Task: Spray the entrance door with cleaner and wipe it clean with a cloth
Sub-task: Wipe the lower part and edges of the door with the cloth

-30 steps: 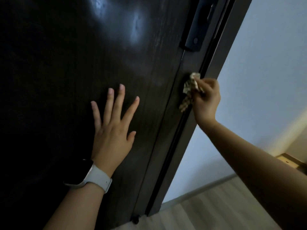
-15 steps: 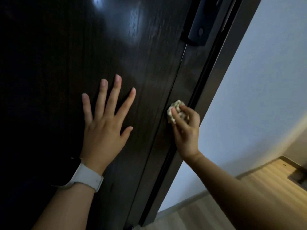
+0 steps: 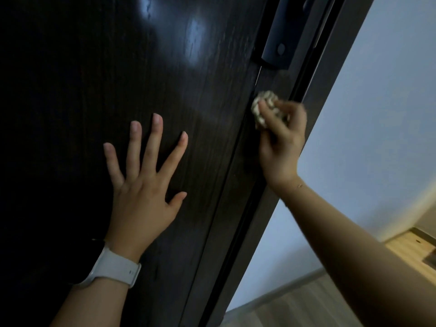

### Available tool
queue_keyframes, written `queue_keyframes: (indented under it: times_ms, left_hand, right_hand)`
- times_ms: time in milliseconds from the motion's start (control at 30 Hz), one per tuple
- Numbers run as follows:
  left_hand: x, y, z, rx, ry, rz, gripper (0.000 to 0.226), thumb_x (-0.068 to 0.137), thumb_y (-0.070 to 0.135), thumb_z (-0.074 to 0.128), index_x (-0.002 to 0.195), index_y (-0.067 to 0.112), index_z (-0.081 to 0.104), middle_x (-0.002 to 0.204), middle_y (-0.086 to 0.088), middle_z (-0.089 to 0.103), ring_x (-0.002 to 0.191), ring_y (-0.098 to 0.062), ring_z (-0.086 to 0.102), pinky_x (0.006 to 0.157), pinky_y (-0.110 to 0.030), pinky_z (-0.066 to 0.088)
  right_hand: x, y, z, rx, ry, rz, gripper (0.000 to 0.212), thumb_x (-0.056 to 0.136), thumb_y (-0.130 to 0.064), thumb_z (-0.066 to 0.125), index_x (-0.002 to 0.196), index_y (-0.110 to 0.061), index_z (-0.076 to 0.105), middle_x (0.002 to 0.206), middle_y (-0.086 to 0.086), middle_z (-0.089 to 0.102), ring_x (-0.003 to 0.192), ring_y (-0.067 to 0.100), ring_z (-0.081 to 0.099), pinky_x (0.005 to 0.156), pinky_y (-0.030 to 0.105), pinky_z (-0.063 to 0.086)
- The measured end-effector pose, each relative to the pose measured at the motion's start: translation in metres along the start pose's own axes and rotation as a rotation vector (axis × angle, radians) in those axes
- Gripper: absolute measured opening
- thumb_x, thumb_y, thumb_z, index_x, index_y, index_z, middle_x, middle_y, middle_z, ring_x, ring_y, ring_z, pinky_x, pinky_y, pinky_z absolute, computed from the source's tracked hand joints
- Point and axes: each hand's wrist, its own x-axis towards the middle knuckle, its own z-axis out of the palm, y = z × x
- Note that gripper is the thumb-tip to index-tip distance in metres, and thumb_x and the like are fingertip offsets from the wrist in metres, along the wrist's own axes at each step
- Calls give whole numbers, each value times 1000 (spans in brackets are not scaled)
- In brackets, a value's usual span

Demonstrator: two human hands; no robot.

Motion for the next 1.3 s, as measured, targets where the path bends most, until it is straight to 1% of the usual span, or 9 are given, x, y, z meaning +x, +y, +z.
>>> queue_keyframes:
  times_ms: [200, 400, 700, 800, 900, 1000, 1100, 1200, 1300]
  left_hand:
    - [-1, 0, 0, 20, -5, 1, 112, 67, 36, 82, 155, 30, 13, 162, -6, -14, 147, -29, -19, 112, -51, -23]
    - [-2, -1, -1, 42, -17, 12, 111, 68, 38, 79, 155, 31, 10, 160, -3, -21, 146, -28, -23, 111, -49, -25]
    - [-3, -5, 1, 77, -43, 44, 110, 71, 40, 77, 155, 32, 7, 160, -9, -18, 144, -30, -23, 110, -53, -22]
    - [-3, -6, 1, 85, -34, 55, 108, 72, 41, 76, 155, 32, 8, 161, -11, -15, 144, -31, -22, 110, -56, -19]
    - [-3, -5, 2, 89, -29, 54, 107, 72, 41, 75, 155, 32, 8, 161, -12, -13, 146, -36, -17, 110, -59, -16]
    - [-3, -5, 1, 82, -23, 67, 106, 72, 40, 75, 155, 31, 9, 161, -13, -12, 147, -38, -15, 110, -56, -18]
    - [-3, -6, 0, 73, -25, 67, 106, 73, 39, 76, 155, 31, 10, 162, -12, -13, 147, -35, -17, 110, -53, -21]
    - [-5, -8, -1, 74, -32, 71, 105, 73, 40, 74, 155, 32, 10, 162, -10, -14, 146, -32, -18, 111, -53, -20]
    - [-4, -8, 0, 62, -37, 83, 105, 73, 40, 75, 155, 32, 11, 161, -8, -16, 145, -30, -21, 112, -55, -19]
  right_hand:
    - [-121, -5, -4, -5, -175, 53, 52, 79, 12, 61, 122, -18, 59, 108, 7, 44, 94, 26, 46, 83, 26, 36]
    - [-196, -23, -10, 14, -337, 181, 30, 83, -2, 64, 110, -11, 72, 106, 4, 47, 96, 20, 47, 92, 8, 29]
    - [-52, -32, 8, 115, -29, 263, 40, 81, 9, 59, 115, -9, 71, 107, 17, 53, 100, 32, 55, 86, 31, 47]
    - [-70, -34, 15, 86, 11, 212, 41, 83, 8, 53, 117, -7, 70, 107, 13, 48, 97, 32, 52, 83, 32, 46]
    - [-145, -33, 11, 92, -125, 155, 42, 85, 4, 52, 123, -13, 63, 102, 7, 41, 89, 32, 50, 76, 30, 41]
    - [-214, -30, -6, 15, -413, 134, 43, 78, 4, 70, 117, -15, 67, 97, 3, 42, 86, 22, 45, 76, 16, 27]
    - [-227, -28, -21, 53, -613, 94, 35, 81, -4, 70, 114, -14, 71, 97, 0, 43, 85, 23, 50, 68, 19, 33]
    - [-172, -34, -25, 128, -490, 68, 34, 88, -4, 56, 117, -14, 70, 95, 8, 50, 83, 26, 52, 67, 31, 44]
    - [-89, -44, -15, 121, -234, 106, 39, 83, 6, 63, 118, -10, 69, 100, 17, 53, 90, 29, 55, 76, 30, 47]
